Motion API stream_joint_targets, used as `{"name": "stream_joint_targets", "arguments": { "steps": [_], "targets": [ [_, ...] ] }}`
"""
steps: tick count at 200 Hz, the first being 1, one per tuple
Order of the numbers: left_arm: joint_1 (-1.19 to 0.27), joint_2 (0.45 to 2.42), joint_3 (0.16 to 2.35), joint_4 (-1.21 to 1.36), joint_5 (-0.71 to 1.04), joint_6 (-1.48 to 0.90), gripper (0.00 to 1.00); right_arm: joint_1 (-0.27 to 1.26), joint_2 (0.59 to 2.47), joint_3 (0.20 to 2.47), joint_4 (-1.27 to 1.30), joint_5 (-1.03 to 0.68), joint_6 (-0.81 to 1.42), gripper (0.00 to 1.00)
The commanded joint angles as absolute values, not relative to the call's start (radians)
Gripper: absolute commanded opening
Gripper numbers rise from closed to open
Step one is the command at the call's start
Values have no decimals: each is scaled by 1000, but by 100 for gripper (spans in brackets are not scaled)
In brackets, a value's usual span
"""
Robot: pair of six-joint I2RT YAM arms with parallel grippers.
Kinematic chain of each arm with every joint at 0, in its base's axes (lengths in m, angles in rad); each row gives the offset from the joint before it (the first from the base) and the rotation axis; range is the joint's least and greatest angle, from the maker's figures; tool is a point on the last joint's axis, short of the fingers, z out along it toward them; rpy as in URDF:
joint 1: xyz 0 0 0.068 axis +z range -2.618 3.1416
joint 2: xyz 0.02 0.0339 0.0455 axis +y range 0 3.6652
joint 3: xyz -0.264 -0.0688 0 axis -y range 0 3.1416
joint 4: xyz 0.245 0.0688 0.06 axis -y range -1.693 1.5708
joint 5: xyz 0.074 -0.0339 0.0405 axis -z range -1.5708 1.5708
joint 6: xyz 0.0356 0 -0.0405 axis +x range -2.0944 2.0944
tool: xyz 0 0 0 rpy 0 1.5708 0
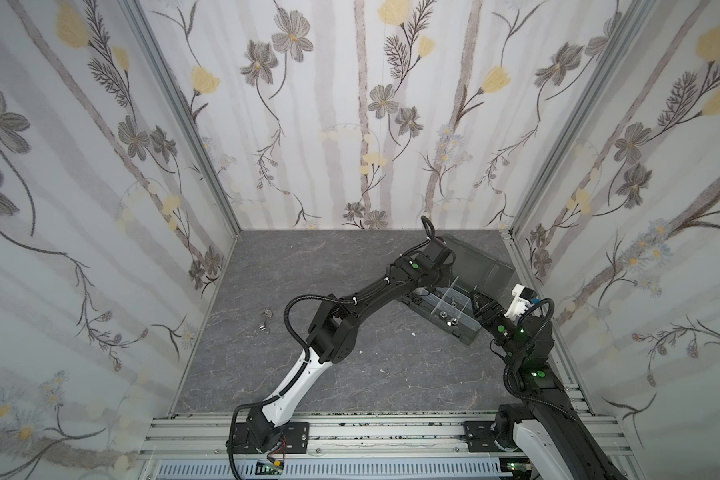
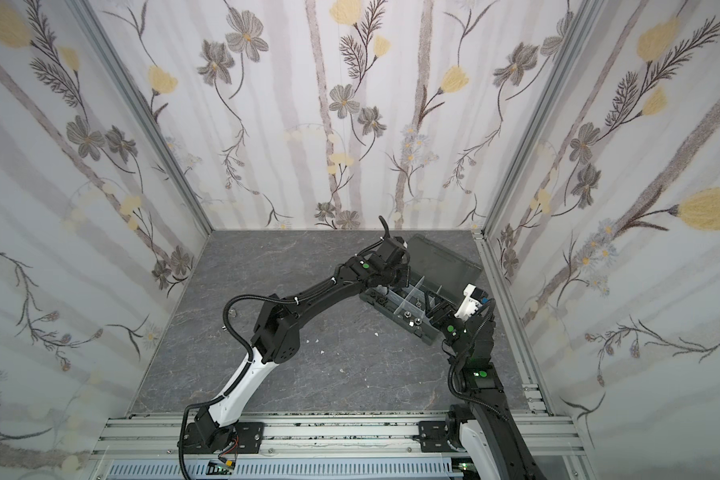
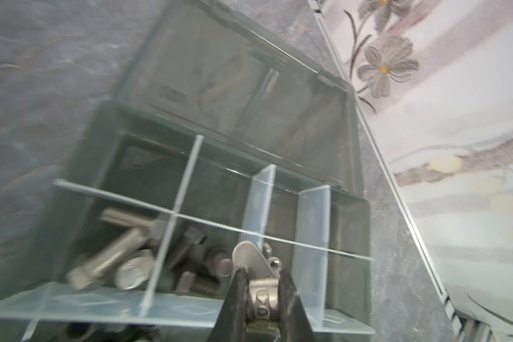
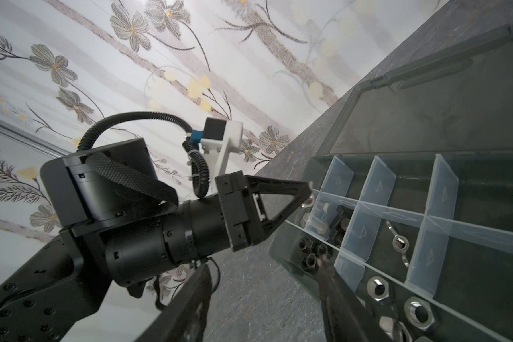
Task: Sort the screws and nuts into containers
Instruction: 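Open the left gripper to drop the wing nut into a compartment, then move the left gripper back to the wing nuts while the right gripper draws back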
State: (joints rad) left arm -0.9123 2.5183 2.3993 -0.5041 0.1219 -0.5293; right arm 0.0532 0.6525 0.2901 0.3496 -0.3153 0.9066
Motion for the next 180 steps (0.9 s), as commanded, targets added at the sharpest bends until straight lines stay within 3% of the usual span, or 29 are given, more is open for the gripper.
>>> {"name": "stream_joint_targets", "arguments": {
  "steps": [1,58,93,124,180],
  "targets": [
    [-930,2557,2434,-490,160,-576,14,52,635,296,340,-350,962,59],
    [-951,2600,2428,-466,178,-585,16,51,632,284,371,-350,990,59],
    [-949,2603,2429,-454,188,-585,53,51,622,282,368,-347,988,59],
    [-923,2532,2416,-479,138,-565,58,52,629,286,412,-373,976,60],
    [-744,2052,1836,-245,59,-586,60,235,821,395,442,-311,895,60]
  ]
}}
